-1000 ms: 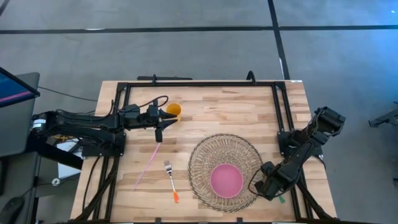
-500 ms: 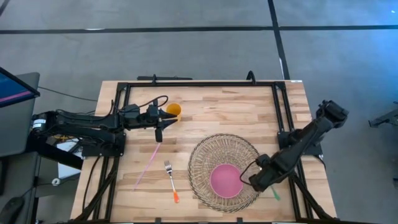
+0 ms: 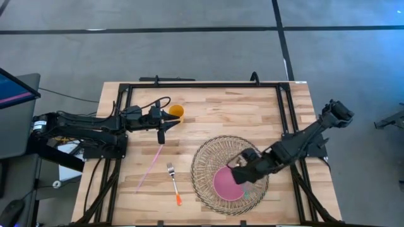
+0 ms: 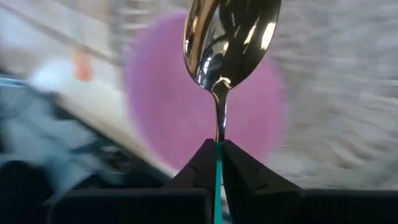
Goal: Pick & Place Utensil
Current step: Put the green spoon into the pink bowl
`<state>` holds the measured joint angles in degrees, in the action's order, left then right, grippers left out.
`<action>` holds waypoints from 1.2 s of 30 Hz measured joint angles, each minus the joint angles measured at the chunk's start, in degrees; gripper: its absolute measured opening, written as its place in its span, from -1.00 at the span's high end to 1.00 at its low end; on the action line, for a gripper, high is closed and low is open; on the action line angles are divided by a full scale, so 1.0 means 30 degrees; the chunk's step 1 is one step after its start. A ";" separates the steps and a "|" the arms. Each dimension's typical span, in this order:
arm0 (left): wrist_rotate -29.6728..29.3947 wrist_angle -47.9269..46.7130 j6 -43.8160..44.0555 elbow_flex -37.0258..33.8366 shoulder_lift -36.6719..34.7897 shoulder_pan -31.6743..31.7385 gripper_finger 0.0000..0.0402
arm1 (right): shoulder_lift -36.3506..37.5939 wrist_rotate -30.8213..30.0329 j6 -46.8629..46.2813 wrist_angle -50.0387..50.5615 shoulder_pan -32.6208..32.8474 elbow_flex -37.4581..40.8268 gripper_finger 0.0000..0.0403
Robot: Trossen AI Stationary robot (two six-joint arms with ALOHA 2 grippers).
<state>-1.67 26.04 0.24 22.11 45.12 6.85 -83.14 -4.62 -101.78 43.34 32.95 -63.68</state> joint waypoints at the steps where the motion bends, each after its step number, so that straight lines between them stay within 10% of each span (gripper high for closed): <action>1: 0.0000 0.0002 0.0002 0.0000 0.0000 -0.0003 0.56 | -0.0144 0.0336 0.0206 -0.0923 -0.0289 0.0000 0.94; 36: 0.0000 -0.0224 0.0005 0.0000 -0.0007 0.0000 0.56 | -0.5418 1.0206 0.0954 -0.5612 -0.3320 0.0078 0.96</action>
<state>-1.67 25.36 0.25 22.11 45.10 6.85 -99.40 26.00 -98.92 26.51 22.99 -63.45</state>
